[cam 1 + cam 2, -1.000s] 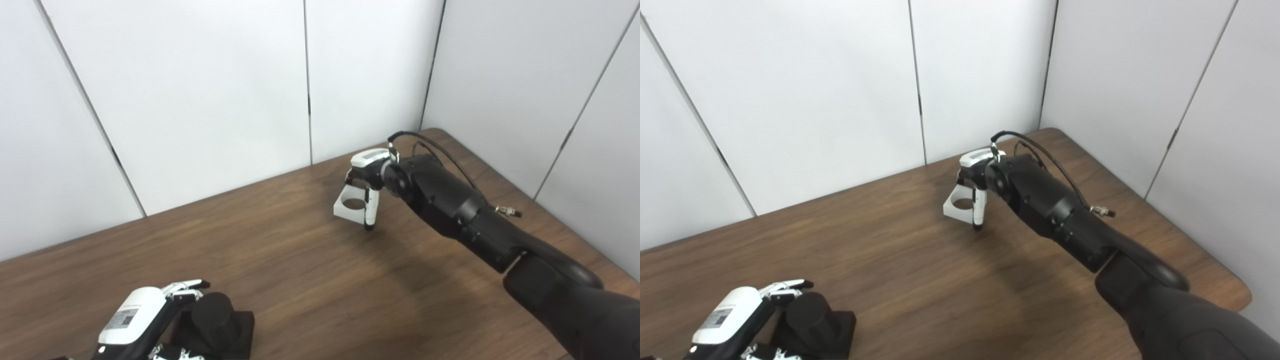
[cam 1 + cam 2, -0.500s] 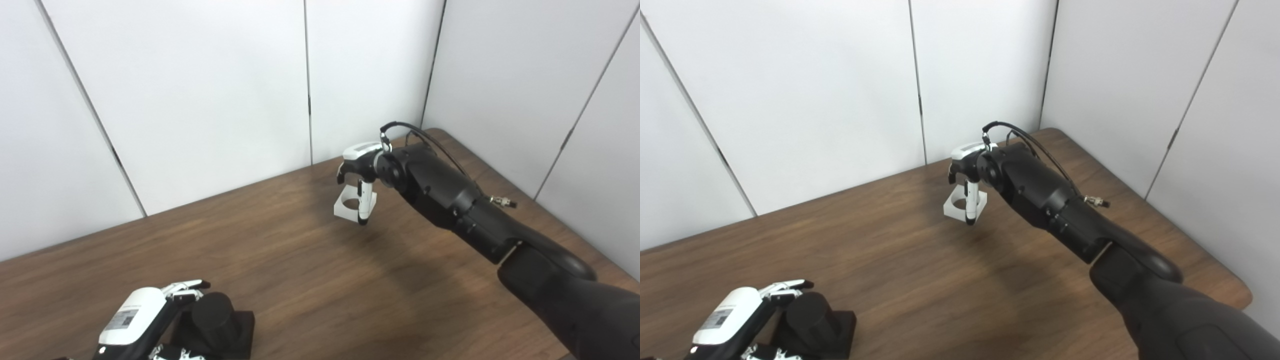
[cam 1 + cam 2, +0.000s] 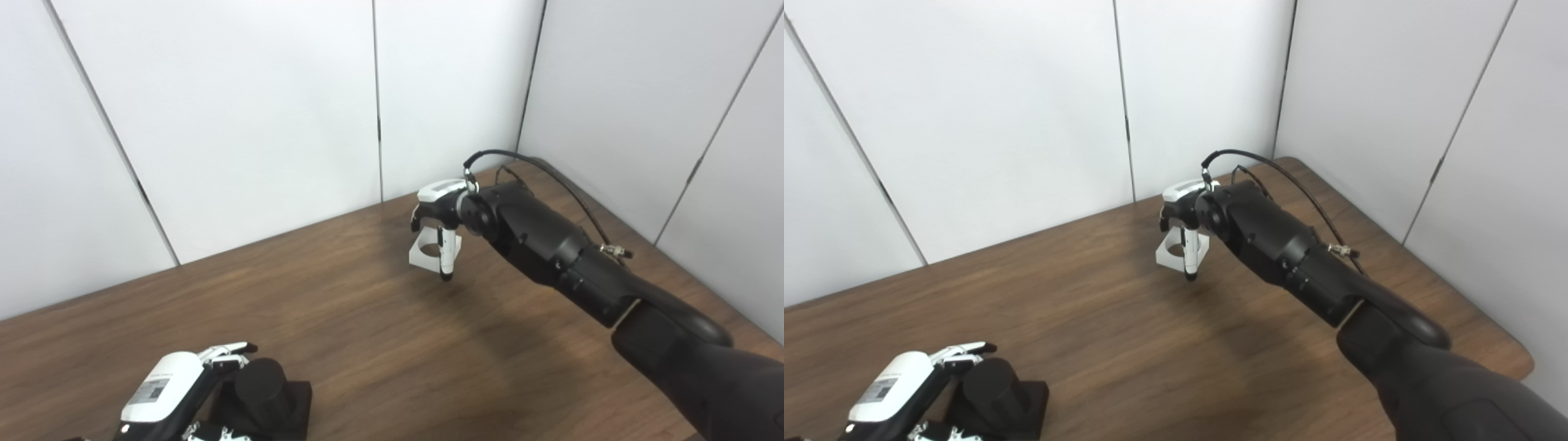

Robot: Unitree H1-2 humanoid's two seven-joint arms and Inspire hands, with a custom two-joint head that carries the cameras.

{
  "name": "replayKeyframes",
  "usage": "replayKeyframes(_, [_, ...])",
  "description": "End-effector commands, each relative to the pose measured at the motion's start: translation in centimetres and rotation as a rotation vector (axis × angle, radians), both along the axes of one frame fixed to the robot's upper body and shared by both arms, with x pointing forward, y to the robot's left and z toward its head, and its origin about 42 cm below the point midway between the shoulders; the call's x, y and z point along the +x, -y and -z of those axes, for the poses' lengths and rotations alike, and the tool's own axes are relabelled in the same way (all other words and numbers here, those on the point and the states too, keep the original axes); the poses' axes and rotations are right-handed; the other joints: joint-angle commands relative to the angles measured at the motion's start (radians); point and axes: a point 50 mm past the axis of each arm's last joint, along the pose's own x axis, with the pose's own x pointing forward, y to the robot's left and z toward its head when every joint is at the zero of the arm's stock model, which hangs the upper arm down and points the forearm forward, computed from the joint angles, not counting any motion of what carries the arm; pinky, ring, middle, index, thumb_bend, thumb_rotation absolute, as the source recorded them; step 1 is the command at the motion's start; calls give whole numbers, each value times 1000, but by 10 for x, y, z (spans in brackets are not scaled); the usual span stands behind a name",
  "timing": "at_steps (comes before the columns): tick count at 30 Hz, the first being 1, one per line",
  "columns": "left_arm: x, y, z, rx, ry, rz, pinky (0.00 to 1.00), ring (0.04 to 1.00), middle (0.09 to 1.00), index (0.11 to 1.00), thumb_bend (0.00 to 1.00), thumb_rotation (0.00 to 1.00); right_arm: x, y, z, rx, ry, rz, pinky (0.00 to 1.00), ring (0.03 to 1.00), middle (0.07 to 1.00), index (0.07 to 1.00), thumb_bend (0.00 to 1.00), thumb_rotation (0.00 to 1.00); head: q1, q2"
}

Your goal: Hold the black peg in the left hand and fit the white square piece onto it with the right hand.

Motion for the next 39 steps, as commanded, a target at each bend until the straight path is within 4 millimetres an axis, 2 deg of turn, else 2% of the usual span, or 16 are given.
replayKeyframes(1, [-6,-14,19,85,-95,-38,752,842,847,488,523,52,6,5,-29,-46,78,-25,807,920,930,820,885,145,2,3])
replayKeyframes(11, [-6,-14,20,87,-85,-34,747,840,846,488,523,53,2,13,-20,-72,80,-65,826,909,918,804,847,78,3,3])
replayKeyframes(24, [-8,-15,18,92,-85,-37,747,840,847,488,523,53,0,17,-18,-96,86,-139,837,896,909,801,788,0,20,16])
replayKeyframes(33, [-8,-18,17,85,-84,-40,755,842,849,488,523,53,-1,21,-10,-76,115,-211,820,881,882,718,774,21,25,26])
replayKeyframes(39, [-8,-18,17,73,-90,-43,758,844,849,487,523,53,-1,23,-6,-51,155,-245,774,854,843,626,781,52,25,27])
